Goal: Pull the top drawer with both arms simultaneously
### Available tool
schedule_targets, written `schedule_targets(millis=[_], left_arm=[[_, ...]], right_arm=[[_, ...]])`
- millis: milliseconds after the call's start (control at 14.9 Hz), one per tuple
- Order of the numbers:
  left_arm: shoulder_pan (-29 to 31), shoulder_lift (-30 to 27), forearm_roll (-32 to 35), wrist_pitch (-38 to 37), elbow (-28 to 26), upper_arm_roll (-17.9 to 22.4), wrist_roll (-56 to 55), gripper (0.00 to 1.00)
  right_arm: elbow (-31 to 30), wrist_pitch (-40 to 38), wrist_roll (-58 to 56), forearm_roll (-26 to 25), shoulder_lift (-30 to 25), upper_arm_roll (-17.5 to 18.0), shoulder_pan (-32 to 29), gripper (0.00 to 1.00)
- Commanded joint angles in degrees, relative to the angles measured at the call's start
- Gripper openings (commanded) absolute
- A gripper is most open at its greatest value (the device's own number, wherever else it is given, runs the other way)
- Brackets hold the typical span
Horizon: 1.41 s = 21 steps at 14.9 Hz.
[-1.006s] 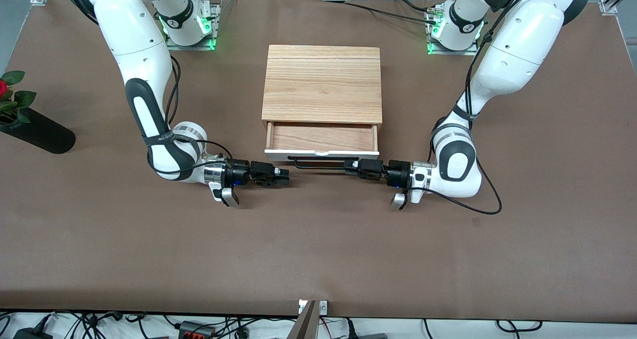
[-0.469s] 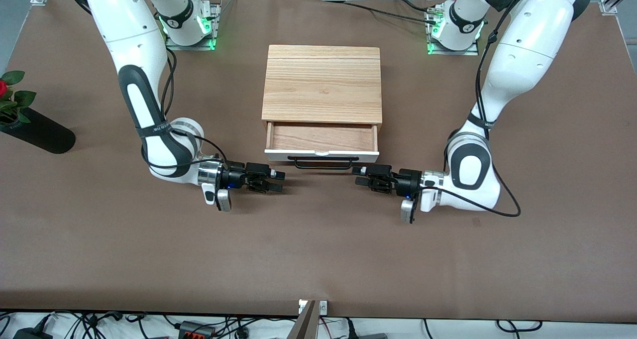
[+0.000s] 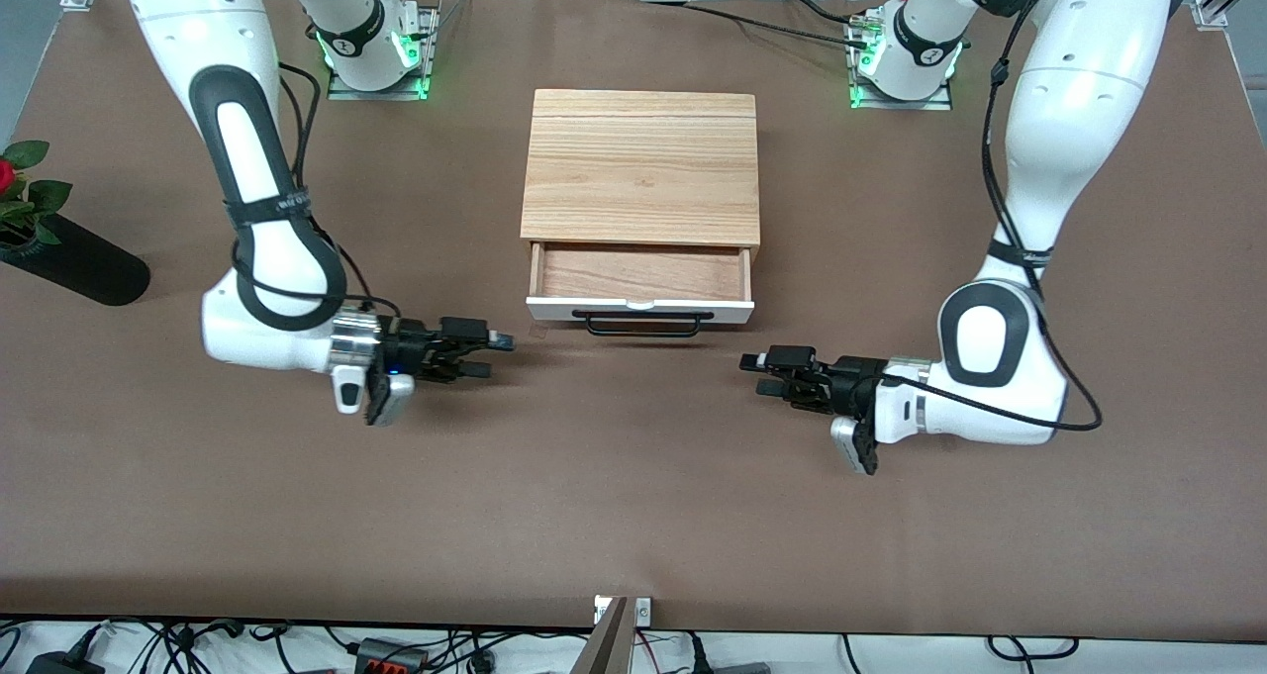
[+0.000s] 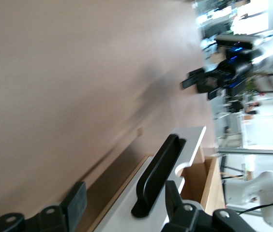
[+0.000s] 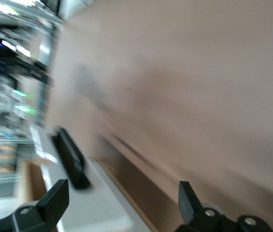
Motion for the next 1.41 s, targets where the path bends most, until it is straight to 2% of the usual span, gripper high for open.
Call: schedule_targets(millis=[0,67,201,268,335,402,603,804,939,1073,1207,1274,1341], left_arm=[[-0.3,-5.4,11.9,-1.9,-0.1,0.2,-7.7,0.74],[-0.3,-6.9,15.9,-2.0,-0.1,-0.1,-8.8,0.75],[-0.2,-8.6,20.0,-5.5,-0.3,0.3,-11.7,0.87],[-0.2,-9.5,21.4,-7.3,-0.3,0.4,-13.1,0.88],[-0.2,-10.8,23.5,-7.6,-0.3,0.5,-14.1,1.00],[-0.3,-12.0,25.5,-7.8,-0.4,0.4,-15.3,1.00],[-0.3,-15.2,31.7,-12.0,-0.6,0.4,-21.8,1.00],[-0.2,-19.0,42.4,-13.7,-0.5,-0.3,-22.6,1.00],[-0.4,-19.9,45.5,-15.5,-0.2,0.1,-22.9,1.00],[0.1,-20.2,46.4,-16.8,1.0,0.7,-23.6,1.00],[0.7,-23.9,46.6,-18.3,1.1,1.0,-31.0,1.00],[0.8,-24.9,47.0,-19.4,0.9,1.1,-35.6,1.00],[0.8,-25.8,49.3,-20.3,0.8,0.9,-38.4,1.00]], right_arm=[[-0.8,-4.7,6.1,-15.3,-4.5,-4.4,0.0,1.00],[-0.7,-7.0,7.4,-19.2,-5.8,-6.4,0.3,1.00],[-0.7,-10.6,10.5,-26.8,-8.7,-10.0,0.6,1.00],[-0.4,-11.6,13.5,-32.3,-10.6,-11.7,0.6,1.00],[0.2,-13.8,16.6,-37.6,-12.0,-12.4,0.6,1.00],[1.1,-17.0,19.1,-43.2,-14.2,-12.4,0.6,1.00],[5.5,-29.3,24.5,-54.4,-17.9,-12.6,0.3,1.00],[13.6,-41.0,25.3,-59.0,-18.3,-14.3,0.2,1.00],[18.6,-45.6,24.5,-62.5,-18.0,-14.5,-0.3,1.00],[20.0,-45.9,24.5,-63.3,-17.5,-14.8,-1.4,1.00],[22.2,-44.6,24.4,-63.4,-15.8,-14.1,-3.2,1.00],[22.4,-43.7,24.5,-63.1,-15.6,-13.4,-4.2,1.00],[22.3,-43.3,24.6,-62.6,-16.1,-11.2,-7.5,1.00]])
